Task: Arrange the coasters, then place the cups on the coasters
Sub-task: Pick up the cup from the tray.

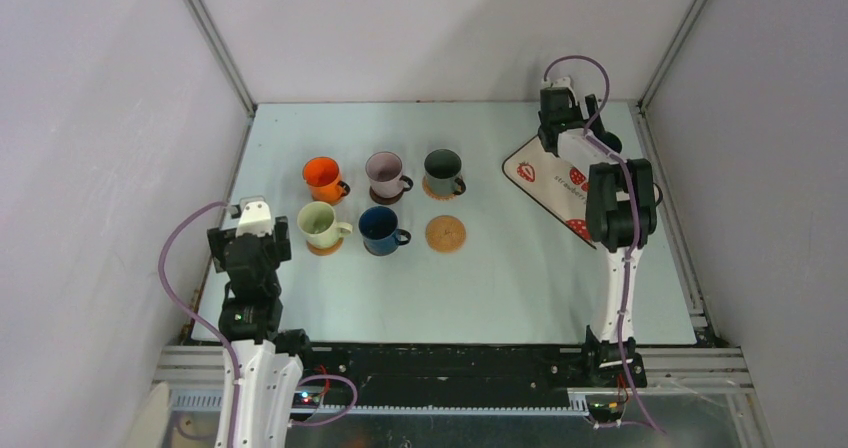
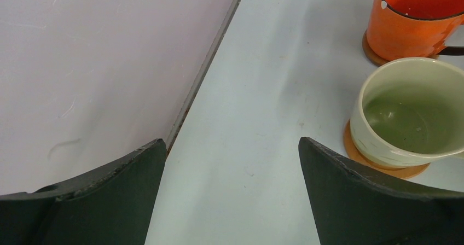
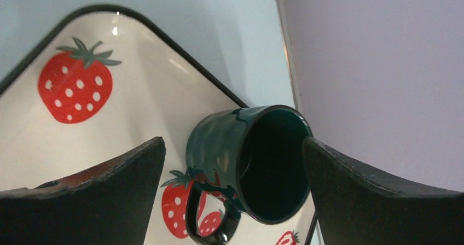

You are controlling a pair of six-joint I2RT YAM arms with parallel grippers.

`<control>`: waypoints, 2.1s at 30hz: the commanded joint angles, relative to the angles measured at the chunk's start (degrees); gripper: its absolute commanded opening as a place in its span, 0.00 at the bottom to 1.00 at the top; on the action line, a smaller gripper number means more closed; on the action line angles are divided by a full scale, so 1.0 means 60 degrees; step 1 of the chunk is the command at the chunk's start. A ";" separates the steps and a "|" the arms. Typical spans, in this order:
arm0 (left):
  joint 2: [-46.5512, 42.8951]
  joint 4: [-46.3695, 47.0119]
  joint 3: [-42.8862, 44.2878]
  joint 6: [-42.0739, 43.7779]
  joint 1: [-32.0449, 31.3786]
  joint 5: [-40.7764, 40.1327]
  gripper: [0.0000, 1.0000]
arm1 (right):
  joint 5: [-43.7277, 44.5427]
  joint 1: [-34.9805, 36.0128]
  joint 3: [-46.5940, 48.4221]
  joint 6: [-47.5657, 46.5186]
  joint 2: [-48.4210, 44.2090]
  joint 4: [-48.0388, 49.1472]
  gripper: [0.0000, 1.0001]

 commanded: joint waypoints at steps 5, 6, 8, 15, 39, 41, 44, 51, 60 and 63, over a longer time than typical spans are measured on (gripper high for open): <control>0.0254 0.0454 0.0181 0.0025 0.0051 -0.0036 0.98 | 0.0531 -0.0280 0.0018 -0.0563 0.0403 0.0552 0.99; 0.0250 0.0455 0.0176 0.0030 0.0047 -0.0022 0.98 | 0.0534 -0.0296 -0.0142 -0.0535 0.0234 0.0542 0.99; 0.0180 0.0431 0.0185 0.0034 0.0050 -0.0011 0.98 | 0.0543 -0.0316 -0.0392 -0.0540 -0.0013 0.0514 0.99; -0.0280 0.0253 0.0195 0.0014 0.0051 0.0137 0.98 | 0.0867 -0.0530 -0.1200 -0.0662 -0.0653 0.0426 0.99; -0.0651 -0.0022 0.0291 -0.0041 0.0045 0.0432 0.98 | -0.5764 -0.3240 -0.1352 0.2489 -0.2026 -0.3634 0.97; -0.0641 -0.0004 0.0284 -0.0041 0.0043 0.0425 0.98 | -0.5951 -0.3249 -0.1349 0.2469 -0.1975 -0.3645 0.97; -0.0648 -0.0007 0.0270 -0.0046 0.0036 0.0422 0.98 | -0.6047 -0.3250 -0.1290 0.2491 -0.1859 -0.3716 0.96; -0.0620 0.0014 0.0275 -0.0037 0.0043 0.0444 0.98 | -0.6749 -0.3258 -0.1258 0.2445 -0.1953 -0.3913 0.92; -0.0663 -0.0011 0.0275 -0.0032 0.0049 0.0462 0.98 | -0.6347 -0.2410 -0.1475 0.1664 -0.2116 -0.3773 0.93; -0.0676 -0.0009 0.0265 -0.0033 0.0039 0.0455 0.98 | -0.5993 -0.2115 -0.1619 0.1483 -0.2254 -0.3605 0.95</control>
